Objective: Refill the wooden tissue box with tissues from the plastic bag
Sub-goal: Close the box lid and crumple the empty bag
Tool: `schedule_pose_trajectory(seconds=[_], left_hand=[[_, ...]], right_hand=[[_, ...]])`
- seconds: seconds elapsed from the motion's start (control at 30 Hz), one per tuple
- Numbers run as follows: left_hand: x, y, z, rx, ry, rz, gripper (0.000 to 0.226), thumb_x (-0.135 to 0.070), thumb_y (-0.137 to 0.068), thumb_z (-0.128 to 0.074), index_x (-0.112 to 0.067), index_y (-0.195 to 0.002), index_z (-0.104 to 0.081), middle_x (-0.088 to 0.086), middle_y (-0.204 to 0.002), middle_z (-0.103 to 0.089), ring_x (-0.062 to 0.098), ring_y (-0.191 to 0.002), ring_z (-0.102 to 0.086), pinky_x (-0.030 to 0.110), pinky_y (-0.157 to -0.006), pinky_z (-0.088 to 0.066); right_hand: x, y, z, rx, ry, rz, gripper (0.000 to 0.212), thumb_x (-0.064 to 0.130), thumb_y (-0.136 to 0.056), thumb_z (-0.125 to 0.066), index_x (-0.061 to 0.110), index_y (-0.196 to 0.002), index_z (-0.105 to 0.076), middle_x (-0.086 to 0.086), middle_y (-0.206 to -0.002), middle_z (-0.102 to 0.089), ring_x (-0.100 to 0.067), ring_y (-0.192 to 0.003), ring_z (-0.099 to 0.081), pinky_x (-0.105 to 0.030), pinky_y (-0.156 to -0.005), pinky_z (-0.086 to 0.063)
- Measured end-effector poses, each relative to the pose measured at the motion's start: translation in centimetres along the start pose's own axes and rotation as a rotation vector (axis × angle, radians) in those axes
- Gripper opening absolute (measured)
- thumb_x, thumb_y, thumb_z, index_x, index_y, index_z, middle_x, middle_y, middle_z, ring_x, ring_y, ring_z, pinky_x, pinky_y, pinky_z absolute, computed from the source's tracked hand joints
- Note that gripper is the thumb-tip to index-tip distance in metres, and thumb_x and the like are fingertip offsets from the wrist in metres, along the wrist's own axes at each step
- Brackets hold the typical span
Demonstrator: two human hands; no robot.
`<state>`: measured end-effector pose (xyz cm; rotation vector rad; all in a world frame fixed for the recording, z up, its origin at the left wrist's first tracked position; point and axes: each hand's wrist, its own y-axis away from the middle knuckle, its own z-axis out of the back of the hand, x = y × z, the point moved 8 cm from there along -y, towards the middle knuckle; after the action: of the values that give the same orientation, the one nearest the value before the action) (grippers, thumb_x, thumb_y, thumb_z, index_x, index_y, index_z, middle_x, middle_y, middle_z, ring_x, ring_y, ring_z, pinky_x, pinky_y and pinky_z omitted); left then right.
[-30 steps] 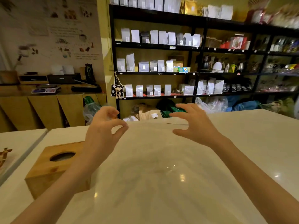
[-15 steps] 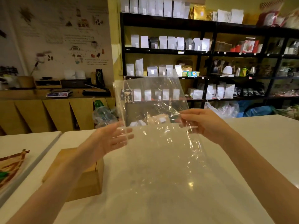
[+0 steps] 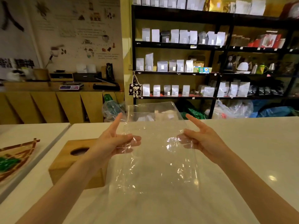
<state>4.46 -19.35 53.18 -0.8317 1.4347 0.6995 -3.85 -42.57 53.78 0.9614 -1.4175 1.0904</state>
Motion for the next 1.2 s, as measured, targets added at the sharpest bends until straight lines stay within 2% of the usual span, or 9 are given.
schedule_pose_trajectory(seconds=[0.2,0.3,0.43,0.6,0.77,0.87,0.97,1.1,1.2], left_hand=[[0.6,0.1,-0.3,-0.036,-0.346,0.055,0.068,-0.032,-0.067,-0.066,-0.017,-0.131,-0.048,-0.003,-0.100,-0.074,0.007,-0.090,-0.068,0.017,-0.076,-0.055],[0.3,0.5,0.0,-0.126,-0.550,0.065,0.052,-0.031,-0.072,-0.069,-0.016,-0.121,-0.059,-0.004,-0.110,-0.069,0.006,-0.098,-0.062,0.021,-0.087,-0.045],[-0.6,1.1,-0.1,-0.258,-0.800,0.000,0.025,-0.025,-0.080,-0.065,-0.017,-0.104,-0.068,-0.008,-0.090,-0.069,0.002,-0.085,-0.061,0.013,-0.070,-0.043],[-1.2,2.6,0.2,-0.357,-0.891,-0.029,0.016,-0.029,-0.076,-0.068,-0.021,-0.088,-0.074,-0.011,-0.076,-0.059,0.005,-0.075,-0.053,0.016,-0.058,-0.036],[0.4,5.4,-0.2,-0.179,-0.614,0.137,0.012,-0.024,-0.074,-0.070,-0.016,-0.082,-0.075,-0.002,-0.087,-0.072,0.008,-0.082,-0.063,0.016,-0.063,-0.047],[2.0,8.4,-1.8,0.090,-0.447,0.250,0.009,-0.019,-0.071,-0.069,-0.014,-0.077,-0.074,0.006,-0.087,-0.076,0.014,-0.078,-0.070,0.017,-0.063,-0.055],[3.8,12.3,-3.1,0.264,-0.367,0.321,0.004,-0.011,-0.076,-0.068,-0.011,-0.076,-0.072,0.011,-0.087,-0.076,0.018,-0.077,-0.072,0.019,-0.062,-0.056],[6.8,18.5,-4.7,0.400,-0.211,0.409,0.022,-0.013,-0.070,-0.070,-0.011,-0.092,-0.071,0.008,-0.079,-0.076,0.017,-0.064,-0.072,0.020,-0.056,-0.058],[9.2,23.7,-5.1,0.493,-0.114,0.445,0.008,-0.016,-0.071,-0.074,-0.017,-0.079,-0.075,0.001,-0.067,-0.075,0.012,-0.056,-0.071,0.016,-0.048,-0.056]], right_hand=[[0.0,-0.2,0.4,0.097,0.268,0.061,0.038,0.024,-0.074,-0.068,0.021,-0.112,-0.065,0.004,-0.092,-0.077,-0.009,-0.090,-0.070,-0.018,-0.074,-0.056],[-0.4,-0.6,0.5,0.165,0.496,0.020,0.044,0.014,-0.071,-0.076,0.021,-0.113,-0.065,0.007,-0.099,-0.075,-0.001,-0.090,-0.069,-0.010,-0.072,-0.050],[0.3,-1.6,0.4,0.111,0.726,0.137,0.021,0.014,-0.074,-0.074,0.021,-0.093,-0.073,-0.001,-0.078,-0.075,0.008,-0.064,-0.065,-0.001,-0.060,-0.045],[2.7,-1.5,0.3,0.069,0.855,0.317,0.006,0.026,-0.077,-0.071,0.027,-0.082,-0.074,0.011,-0.081,-0.061,-0.003,-0.079,-0.052,-0.017,-0.066,-0.040],[3.6,0.0,-1.2,0.232,0.616,0.204,0.011,0.022,-0.082,-0.064,0.021,-0.086,-0.074,0.015,-0.103,-0.067,0.000,-0.094,-0.060,-0.011,-0.076,-0.041],[3.6,1.8,-2.9,0.335,0.446,0.144,0.014,0.014,-0.084,-0.062,0.009,-0.083,-0.074,0.001,-0.083,-0.077,-0.009,-0.076,-0.070,-0.012,-0.068,-0.054],[2.4,4.4,-5.1,0.395,0.369,0.047,0.020,0.008,-0.086,-0.056,0.006,-0.071,-0.069,0.003,-0.060,-0.072,-0.008,-0.052,-0.063,-0.018,-0.052,-0.051],[-0.6,9.4,-8.1,0.478,0.302,-0.100,0.030,0.010,-0.089,-0.053,0.013,-0.063,-0.067,0.002,-0.052,-0.067,-0.015,-0.055,-0.062,-0.024,-0.051,-0.047],[-4.3,14.1,-9.5,0.500,0.183,-0.280,0.021,0.026,-0.084,-0.057,0.011,-0.075,-0.069,0.000,-0.063,-0.072,-0.011,-0.054,-0.066,-0.019,-0.042,-0.049]])
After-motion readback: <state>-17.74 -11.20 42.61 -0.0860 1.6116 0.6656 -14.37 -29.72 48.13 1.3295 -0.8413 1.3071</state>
